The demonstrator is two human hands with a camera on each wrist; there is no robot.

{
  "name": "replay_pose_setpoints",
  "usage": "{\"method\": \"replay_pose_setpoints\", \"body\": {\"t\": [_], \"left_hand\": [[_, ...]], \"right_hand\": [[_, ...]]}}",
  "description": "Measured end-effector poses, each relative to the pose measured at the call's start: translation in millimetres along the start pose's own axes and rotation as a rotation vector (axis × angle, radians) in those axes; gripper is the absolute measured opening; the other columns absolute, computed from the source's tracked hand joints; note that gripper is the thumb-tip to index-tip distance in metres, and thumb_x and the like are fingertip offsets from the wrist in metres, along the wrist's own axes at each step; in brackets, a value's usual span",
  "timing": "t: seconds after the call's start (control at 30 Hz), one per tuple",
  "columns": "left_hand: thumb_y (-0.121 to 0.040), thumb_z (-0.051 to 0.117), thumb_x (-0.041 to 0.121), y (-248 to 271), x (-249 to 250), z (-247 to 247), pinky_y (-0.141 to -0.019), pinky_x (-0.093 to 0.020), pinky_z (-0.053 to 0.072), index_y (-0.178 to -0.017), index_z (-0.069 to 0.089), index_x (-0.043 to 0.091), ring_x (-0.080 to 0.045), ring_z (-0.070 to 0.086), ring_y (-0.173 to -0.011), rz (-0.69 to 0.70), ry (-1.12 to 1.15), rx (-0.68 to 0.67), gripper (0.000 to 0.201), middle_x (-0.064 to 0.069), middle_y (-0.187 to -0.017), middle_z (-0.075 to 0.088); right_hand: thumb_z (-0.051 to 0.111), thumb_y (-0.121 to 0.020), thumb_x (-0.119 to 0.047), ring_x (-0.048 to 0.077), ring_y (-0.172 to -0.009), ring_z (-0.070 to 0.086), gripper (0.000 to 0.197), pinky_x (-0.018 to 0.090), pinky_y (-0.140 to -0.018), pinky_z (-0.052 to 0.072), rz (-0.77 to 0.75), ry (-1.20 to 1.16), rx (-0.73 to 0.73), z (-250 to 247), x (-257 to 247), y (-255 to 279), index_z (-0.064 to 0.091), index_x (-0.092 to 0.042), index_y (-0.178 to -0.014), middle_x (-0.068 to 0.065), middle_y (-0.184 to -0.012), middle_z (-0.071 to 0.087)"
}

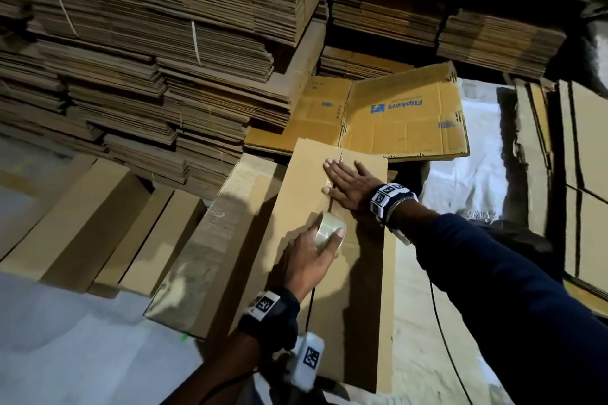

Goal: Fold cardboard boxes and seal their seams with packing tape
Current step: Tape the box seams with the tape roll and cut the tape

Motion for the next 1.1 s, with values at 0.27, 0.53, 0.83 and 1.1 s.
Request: {"method": "replay_pose_setpoints", "body": {"t": [0.27, 0.53, 0.83, 1.1], "left_hand": [[-0.096, 0.064, 0.063, 15.2, 7.1, -13.9, -0.078, -0.027, 0.058, -0.106, 0.077, 0.023, -0.007, 0.075, -0.089, -0.048, 0.336, -0.061, 0.042, 0.01, -0.093, 0.079], [-0.088, 0.061, 0.071, 40.6, -17.8, -2.5, -0.086, -0.05, 0.06, -0.1, 0.079, 0.022, -0.018, 0.076, -0.087, -0.069, 0.348, -0.081, 0.053, 0.004, -0.089, 0.08], [-0.092, 0.061, 0.072, 60.9, -18.6, -3.6, -0.078, -0.034, 0.058, -0.112, 0.075, 0.024, -0.012, 0.075, -0.089, -0.131, 0.423, -0.129, 0.053, 0.006, -0.095, 0.08], [-0.096, 0.062, 0.063, 104.1, -36.1, -8.9, -0.081, -0.036, 0.057, -0.106, 0.075, 0.019, -0.018, 0.077, -0.085, -0.177, 0.439, -0.135, 0.047, 0.002, -0.083, 0.08]], "right_hand": [[0.004, -0.104, -0.061, 0.021, -0.16, -0.01, 0.077, 0.052, -0.127, 0.002, -0.073, 0.04, -0.046, 13.8, -35.9, 36.1, -0.015, -0.015, -0.164, 0.005, -0.172, -0.015], [-0.001, -0.104, -0.065, 0.014, -0.159, -0.009, 0.077, 0.051, -0.128, 0.0, 0.007, -0.006, -0.06, 10.0, -41.1, 39.0, -0.011, -0.02, -0.165, -0.001, -0.173, -0.01], [-0.006, -0.092, -0.074, 0.019, -0.159, -0.014, 0.092, 0.053, -0.127, -0.003, -0.1, -0.013, -0.089, 24.2, -74.8, 74.9, -0.019, -0.016, -0.162, 0.004, -0.172, -0.019], [-0.001, -0.101, -0.069, 0.014, -0.159, -0.008, 0.081, 0.052, -0.128, 0.001, -0.003, -0.087, -0.066, 13.3, -81.6, 73.4, -0.009, -0.019, -0.165, 0.001, -0.173, -0.009]]}}
Point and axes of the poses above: each hand's wrist, its own y-axis away from the middle knuckle, its own z-axis out of the palm, x = y × z, the point moved 10 cm from there along -y, towards the middle knuckle
